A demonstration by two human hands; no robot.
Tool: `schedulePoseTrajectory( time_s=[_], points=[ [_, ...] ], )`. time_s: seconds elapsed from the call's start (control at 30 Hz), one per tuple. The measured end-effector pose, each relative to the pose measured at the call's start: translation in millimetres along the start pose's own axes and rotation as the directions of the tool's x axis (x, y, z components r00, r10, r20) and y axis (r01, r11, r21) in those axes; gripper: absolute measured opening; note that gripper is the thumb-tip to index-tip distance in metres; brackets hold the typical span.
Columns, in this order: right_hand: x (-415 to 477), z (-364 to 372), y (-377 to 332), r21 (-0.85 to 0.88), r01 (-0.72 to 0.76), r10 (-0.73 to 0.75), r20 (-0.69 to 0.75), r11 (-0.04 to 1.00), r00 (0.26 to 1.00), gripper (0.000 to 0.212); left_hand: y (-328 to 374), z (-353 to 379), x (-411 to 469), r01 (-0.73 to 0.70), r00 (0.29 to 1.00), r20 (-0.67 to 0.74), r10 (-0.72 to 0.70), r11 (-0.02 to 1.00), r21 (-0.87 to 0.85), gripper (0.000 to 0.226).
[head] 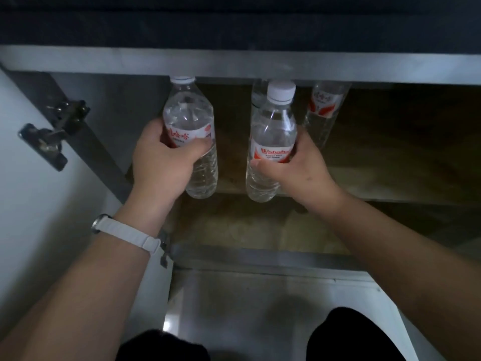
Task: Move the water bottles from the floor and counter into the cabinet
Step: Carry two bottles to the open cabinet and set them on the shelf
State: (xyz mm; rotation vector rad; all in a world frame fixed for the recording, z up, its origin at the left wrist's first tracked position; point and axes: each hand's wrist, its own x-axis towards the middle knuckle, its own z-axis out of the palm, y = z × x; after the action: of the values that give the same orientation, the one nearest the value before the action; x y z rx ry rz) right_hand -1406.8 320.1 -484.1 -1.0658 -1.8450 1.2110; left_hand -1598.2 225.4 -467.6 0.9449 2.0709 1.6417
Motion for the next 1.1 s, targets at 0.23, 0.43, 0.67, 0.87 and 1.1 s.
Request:
schedulePoseTrajectory(
  time_s=[0.23, 0.43, 0.67, 0.87, 1.1],
  points=[
    [38, 34, -1, 0.013, 0.016, -0.016, -0.011, 1.000, 1.000, 0.069, -22, 14, 26, 0.002, 0.997, -0.079, -0.009, 0.996, -0.090, 0.053],
    [66, 54, 3, 0.023, 0.015, -0.015, -0.013, 1.000, 1.000, 0.068, -40, 24, 38, -0.056, 0.988, -0.149, 0.040, 0.993, -0.104, 0.052],
    [61, 51, 14, 0.040, 0.029, -0.029, -0.007, 0.999, 1.000, 0.064, -56, 30, 25, -0.154, 0.977, -0.149, 0.151, 0.988, -0.013, 0.058],
    [46, 64, 40, -0.025, 0.015, -0.014, 0.025, 1.000, 1.000, 0.076, -74, 31, 14, -0.163, 0.980, -0.115, 0.163, 0.987, 0.011, 0.057],
    [51, 82, 45, -0.033, 0.032, -0.035, -0.085, 0.999, 0.996, 0.066, -85, 33, 12, -0.074, 0.996, -0.050, 0.078, 0.994, 0.080, 0.053]
  ],
)
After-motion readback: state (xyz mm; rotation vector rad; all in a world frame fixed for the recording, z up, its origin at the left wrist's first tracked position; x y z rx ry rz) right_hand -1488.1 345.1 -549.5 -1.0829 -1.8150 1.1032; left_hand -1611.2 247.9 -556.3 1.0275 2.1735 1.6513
